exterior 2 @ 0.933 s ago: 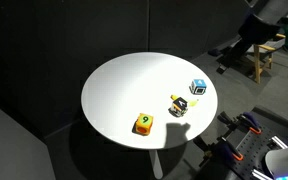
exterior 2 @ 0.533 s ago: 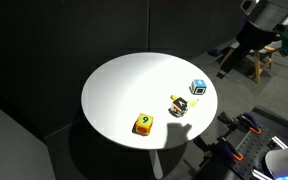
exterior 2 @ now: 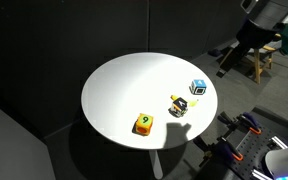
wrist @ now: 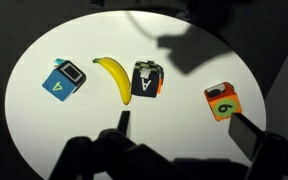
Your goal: Pick up the block with the number six on it and move it to the right side of the table
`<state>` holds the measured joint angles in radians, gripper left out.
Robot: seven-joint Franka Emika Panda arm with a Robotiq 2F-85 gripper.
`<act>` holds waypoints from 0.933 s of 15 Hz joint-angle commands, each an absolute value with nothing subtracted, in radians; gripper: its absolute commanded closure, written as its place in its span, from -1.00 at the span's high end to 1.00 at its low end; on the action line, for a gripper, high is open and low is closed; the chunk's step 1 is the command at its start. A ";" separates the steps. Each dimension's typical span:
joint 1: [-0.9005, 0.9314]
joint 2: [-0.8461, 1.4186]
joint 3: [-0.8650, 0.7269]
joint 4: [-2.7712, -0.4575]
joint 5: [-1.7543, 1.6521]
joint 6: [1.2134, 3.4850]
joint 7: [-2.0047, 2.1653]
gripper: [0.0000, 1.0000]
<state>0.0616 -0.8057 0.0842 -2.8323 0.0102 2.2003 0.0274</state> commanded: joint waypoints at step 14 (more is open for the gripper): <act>0.057 -0.437 0.005 -2.528 0.020 2.010 -0.043 1.00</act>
<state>0.0568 -0.5612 0.0224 -2.6312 0.0143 2.0805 0.0088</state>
